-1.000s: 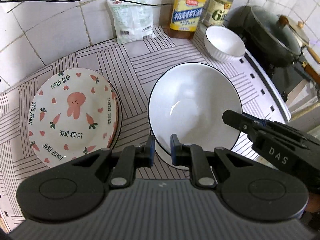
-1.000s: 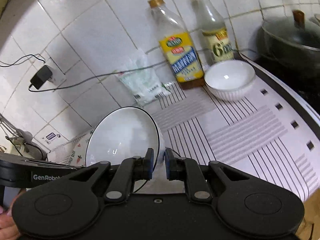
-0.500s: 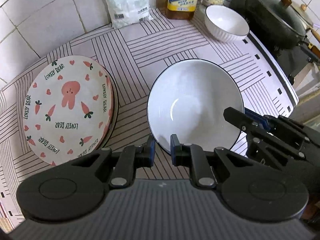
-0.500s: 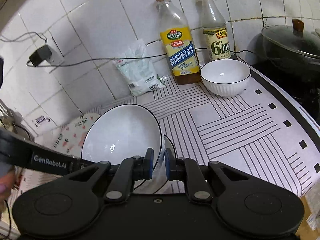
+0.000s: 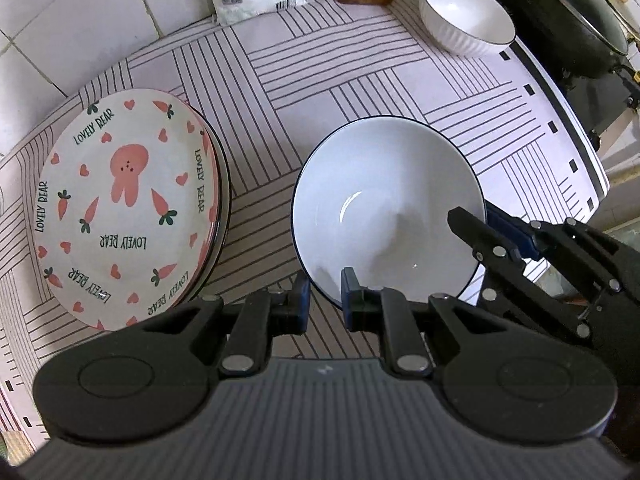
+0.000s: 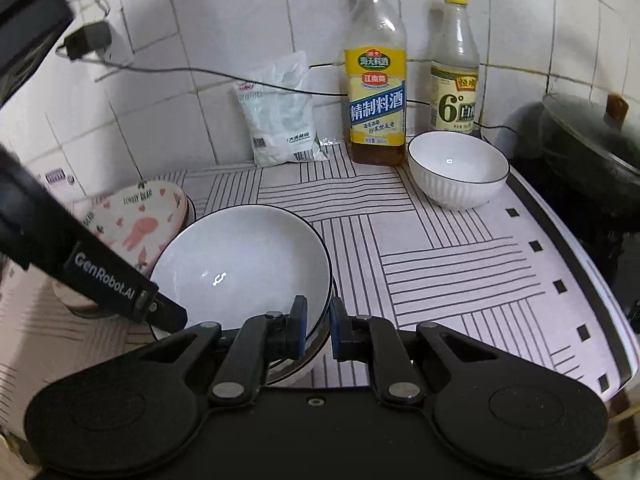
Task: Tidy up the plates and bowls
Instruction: 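Carry the second bowl and lower it into the first white bowl, then open both grippers and move to the last white bowl by the bottles, then close both grippers on the rim of the last white bowl, then carry the last bowl and lower it into the nested bowls, then open both grippers and reposition them at the bowl stack rim, then close both grippers on the rim of the bowl stack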
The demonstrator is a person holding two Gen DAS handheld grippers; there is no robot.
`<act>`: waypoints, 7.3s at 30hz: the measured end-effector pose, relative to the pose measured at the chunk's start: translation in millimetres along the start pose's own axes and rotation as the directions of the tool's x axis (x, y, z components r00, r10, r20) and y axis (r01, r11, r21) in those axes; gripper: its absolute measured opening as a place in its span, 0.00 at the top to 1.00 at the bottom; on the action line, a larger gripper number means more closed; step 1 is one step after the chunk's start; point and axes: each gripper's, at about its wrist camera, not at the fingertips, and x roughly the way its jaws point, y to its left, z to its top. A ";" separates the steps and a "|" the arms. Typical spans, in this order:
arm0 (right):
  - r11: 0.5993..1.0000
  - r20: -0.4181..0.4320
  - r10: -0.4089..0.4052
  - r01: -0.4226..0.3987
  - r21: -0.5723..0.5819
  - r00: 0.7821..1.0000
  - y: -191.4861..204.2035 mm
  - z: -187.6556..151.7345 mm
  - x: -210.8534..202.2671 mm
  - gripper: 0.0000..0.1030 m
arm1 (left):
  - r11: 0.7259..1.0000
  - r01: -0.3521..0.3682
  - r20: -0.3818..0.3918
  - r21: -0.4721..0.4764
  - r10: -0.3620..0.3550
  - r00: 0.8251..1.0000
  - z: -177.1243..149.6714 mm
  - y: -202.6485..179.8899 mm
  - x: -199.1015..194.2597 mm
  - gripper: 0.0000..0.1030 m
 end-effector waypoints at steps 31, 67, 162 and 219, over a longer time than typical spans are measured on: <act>0.985 0.132 -0.173 0.173 0.015 0.976 -53.3 -4.5 -32.8 0.62 | 0.988 0.107 0.143 0.111 -0.123 0.982 58.4 -14.3 -66.7 0.75; 0.983 0.099 -0.177 0.170 0.074 0.979 -128.8 65.3 150.6 0.04 | 0.980 0.106 0.267 0.171 -0.150 0.952 219.9 -67.0 98.2 0.70; 0.906 -0.106 0.145 -0.175 -0.385 0.984 29.2 5.9 7.4 0.00 | 0.996 -0.087 0.192 -0.014 0.088 0.977 -16.8 6.8 -2.3 0.89; 0.934 0.085 0.252 -0.219 -0.283 0.964 8.5 -47.9 33.8 0.01 | 0.859 0.327 0.400 -0.394 -0.160 0.902 -69.0 54.4 24.6 0.44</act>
